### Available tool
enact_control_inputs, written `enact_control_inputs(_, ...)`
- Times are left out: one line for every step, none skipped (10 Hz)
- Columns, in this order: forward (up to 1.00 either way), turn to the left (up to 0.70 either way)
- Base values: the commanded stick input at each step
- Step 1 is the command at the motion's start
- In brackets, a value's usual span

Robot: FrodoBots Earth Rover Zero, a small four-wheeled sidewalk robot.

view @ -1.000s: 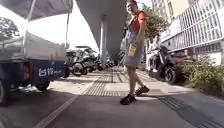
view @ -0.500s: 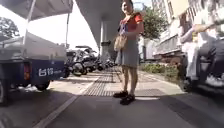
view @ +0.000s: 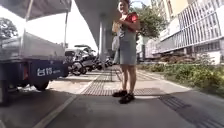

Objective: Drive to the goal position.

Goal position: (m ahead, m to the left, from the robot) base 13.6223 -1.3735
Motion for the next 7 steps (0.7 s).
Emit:
enact_control_inputs(0.00,0.02)
enact_control_inputs(0.00,0.01)
enact_control_inputs(0.00,0.01)
enact_control_inputs(0.00,0.02)
enact_control_inputs(0.00,0.02)
enact_control_inputs(0.00,0.02)
enact_control_inputs(0.00,0.02)
